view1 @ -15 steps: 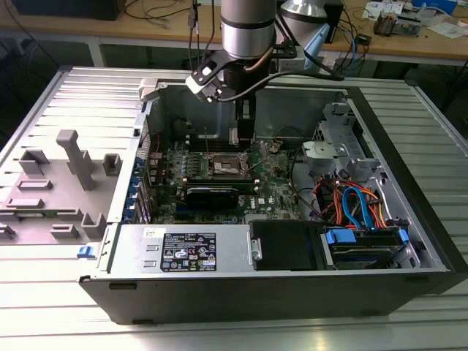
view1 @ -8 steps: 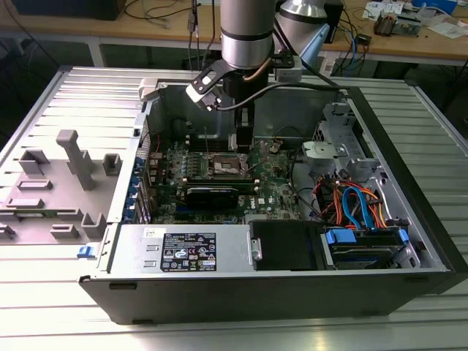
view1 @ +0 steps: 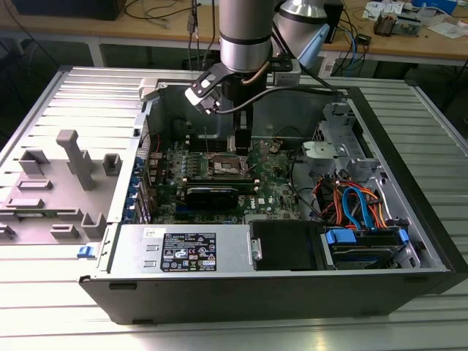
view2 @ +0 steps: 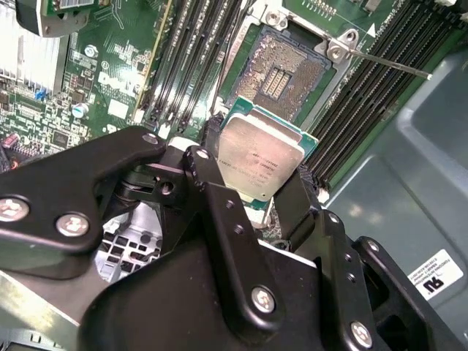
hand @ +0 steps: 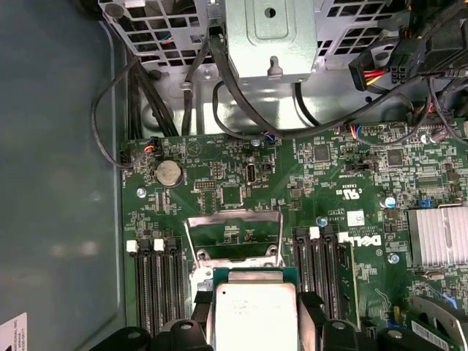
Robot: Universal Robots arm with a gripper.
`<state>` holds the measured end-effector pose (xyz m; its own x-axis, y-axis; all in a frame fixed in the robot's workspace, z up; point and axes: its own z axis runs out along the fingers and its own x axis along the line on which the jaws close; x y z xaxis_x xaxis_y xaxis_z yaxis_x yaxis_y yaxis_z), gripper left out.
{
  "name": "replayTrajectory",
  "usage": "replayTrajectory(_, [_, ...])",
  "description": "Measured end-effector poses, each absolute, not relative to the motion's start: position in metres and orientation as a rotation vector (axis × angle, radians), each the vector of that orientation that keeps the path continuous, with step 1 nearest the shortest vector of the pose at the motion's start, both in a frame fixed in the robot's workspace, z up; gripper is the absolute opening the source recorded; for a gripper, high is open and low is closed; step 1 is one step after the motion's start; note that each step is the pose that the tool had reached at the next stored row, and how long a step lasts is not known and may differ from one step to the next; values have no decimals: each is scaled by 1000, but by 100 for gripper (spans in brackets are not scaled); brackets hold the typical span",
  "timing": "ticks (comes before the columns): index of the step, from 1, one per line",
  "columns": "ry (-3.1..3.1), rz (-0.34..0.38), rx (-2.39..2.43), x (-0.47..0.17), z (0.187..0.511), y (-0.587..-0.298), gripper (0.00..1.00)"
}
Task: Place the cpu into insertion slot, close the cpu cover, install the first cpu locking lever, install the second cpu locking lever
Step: 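Place the cpu into insertion slot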
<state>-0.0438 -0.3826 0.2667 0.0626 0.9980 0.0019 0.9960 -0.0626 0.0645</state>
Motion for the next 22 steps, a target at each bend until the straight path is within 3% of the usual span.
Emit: replayTrajectory(22, [2132,71,2244,-44,260,-383,54])
